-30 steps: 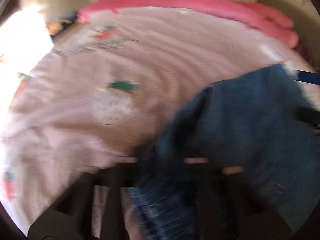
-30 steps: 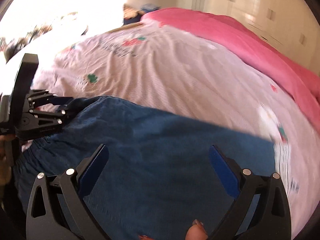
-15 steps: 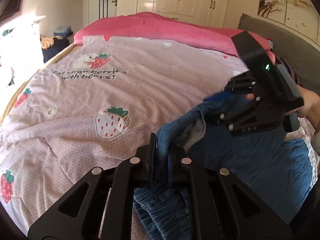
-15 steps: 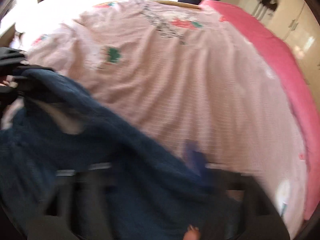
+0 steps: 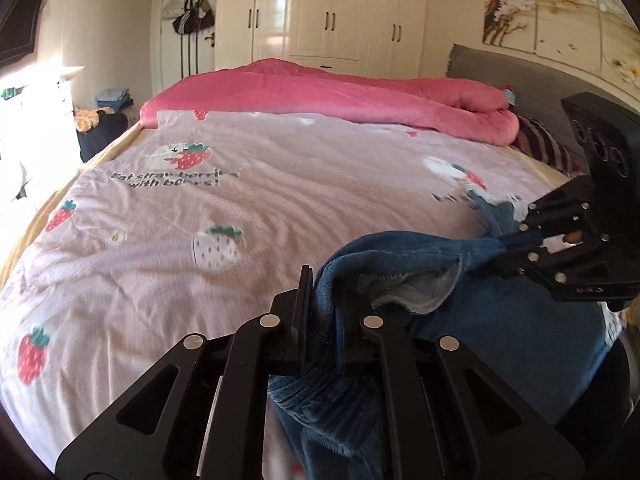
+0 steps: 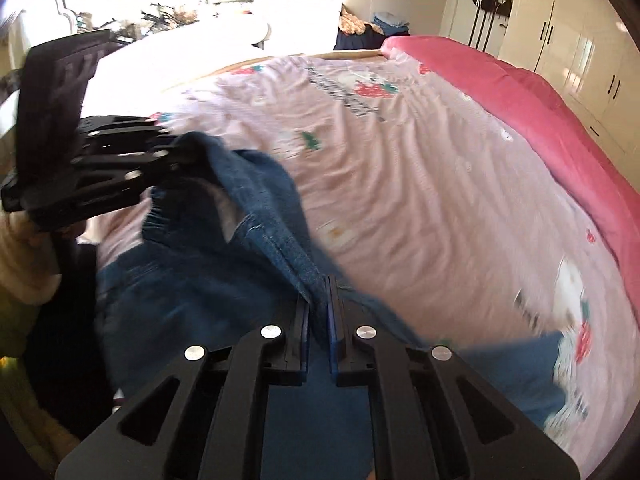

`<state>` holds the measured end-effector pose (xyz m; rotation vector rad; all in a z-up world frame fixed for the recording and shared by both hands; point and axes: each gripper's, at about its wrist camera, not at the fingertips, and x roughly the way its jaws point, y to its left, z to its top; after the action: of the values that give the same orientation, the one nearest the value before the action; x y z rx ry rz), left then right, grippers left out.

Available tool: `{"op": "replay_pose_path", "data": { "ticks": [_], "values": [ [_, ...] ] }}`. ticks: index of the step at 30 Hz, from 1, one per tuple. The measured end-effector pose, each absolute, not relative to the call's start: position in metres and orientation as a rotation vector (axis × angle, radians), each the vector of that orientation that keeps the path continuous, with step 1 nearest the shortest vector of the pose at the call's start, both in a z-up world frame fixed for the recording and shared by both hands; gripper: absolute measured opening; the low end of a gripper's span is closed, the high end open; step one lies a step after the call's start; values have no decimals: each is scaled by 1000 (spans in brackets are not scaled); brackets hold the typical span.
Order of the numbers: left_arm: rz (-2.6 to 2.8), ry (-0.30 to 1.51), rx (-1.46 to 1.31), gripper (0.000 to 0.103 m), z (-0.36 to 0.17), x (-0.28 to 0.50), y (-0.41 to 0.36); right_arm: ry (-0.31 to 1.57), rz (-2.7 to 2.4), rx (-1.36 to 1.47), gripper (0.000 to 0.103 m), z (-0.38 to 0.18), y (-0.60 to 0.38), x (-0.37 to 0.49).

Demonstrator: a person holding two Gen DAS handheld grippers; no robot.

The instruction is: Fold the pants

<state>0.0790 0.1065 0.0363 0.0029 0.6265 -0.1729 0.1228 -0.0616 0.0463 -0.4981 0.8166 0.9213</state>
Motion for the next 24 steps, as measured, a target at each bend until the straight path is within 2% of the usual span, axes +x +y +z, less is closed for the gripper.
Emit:
{"op": "replay_pose_path", "data": {
  "ticks": [11,14,21,24],
  "values": [
    [-262,670,191,5,23,-20,59,867,925,-307,6,24,-118,23],
    [-263,678,216,5,29,-11,50,852,886,-263,6,34,-128,33],
    [-222,559,286,5,71,15,48,709,884,-288,6,68,-124,29],
    [-238,513,346,7,79,13,48,711,899,-236,7,68,-129,26]
  ]
}}
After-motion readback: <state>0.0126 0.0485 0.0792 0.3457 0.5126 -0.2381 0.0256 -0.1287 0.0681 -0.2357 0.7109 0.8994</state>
